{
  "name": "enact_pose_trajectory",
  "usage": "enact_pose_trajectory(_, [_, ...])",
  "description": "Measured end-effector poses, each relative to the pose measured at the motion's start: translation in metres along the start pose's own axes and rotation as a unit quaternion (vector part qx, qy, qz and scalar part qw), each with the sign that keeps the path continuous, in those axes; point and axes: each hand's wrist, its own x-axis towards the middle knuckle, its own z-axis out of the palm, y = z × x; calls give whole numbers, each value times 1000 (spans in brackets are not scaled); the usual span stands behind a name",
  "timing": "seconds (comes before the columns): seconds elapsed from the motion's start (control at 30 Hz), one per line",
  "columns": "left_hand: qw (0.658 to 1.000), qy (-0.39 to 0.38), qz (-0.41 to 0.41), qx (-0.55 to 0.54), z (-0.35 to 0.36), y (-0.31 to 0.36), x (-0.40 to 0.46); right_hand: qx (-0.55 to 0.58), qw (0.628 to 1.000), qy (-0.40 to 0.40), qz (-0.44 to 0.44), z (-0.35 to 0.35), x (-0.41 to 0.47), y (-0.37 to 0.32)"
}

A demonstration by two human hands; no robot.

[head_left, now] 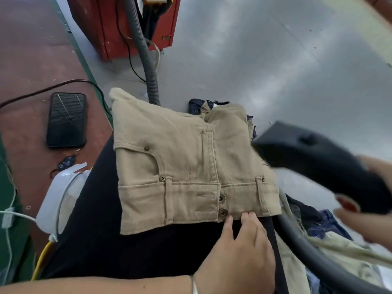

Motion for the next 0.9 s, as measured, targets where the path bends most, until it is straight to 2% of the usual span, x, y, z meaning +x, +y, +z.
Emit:
enact_pose_trajectory(0.07, [1000,0,-6,-2,1,2,2,-58,995,-77,-37,11,-10,-18])
enact_pose_trajectory(0.17, [999,-12,-28,-20,3,4,4,-141,984,-76,-84,11,-34,-67])
enact_pose_trajectory(0.27, [999,-8,-35,-20,3,3,7,-166,973,-140,-74,10,-33,-105])
enact_pose_trajectory(0.37, [1000,0,-27,-9,0,1,6,-190,974,-107,-69,13,-4,-118])
enact_pose_trajectory(0.5, [1000,-4,-11,7,-1,0,4,-128,987,-20,-98,25,30,-132])
enact_pose_trajectory(0.63, [999,-35,17,-31,0,3,4,-63,996,29,-56,26,80,-135])
enact_pose_trajectory(0.8, [999,-35,2,-19,2,0,2,39,997,26,-55,-9,56,-109])
enact_pose_trajectory(0.9, [1000,-24,-2,-13,0,-1,2,-19,995,2,-96,-17,9,-101])
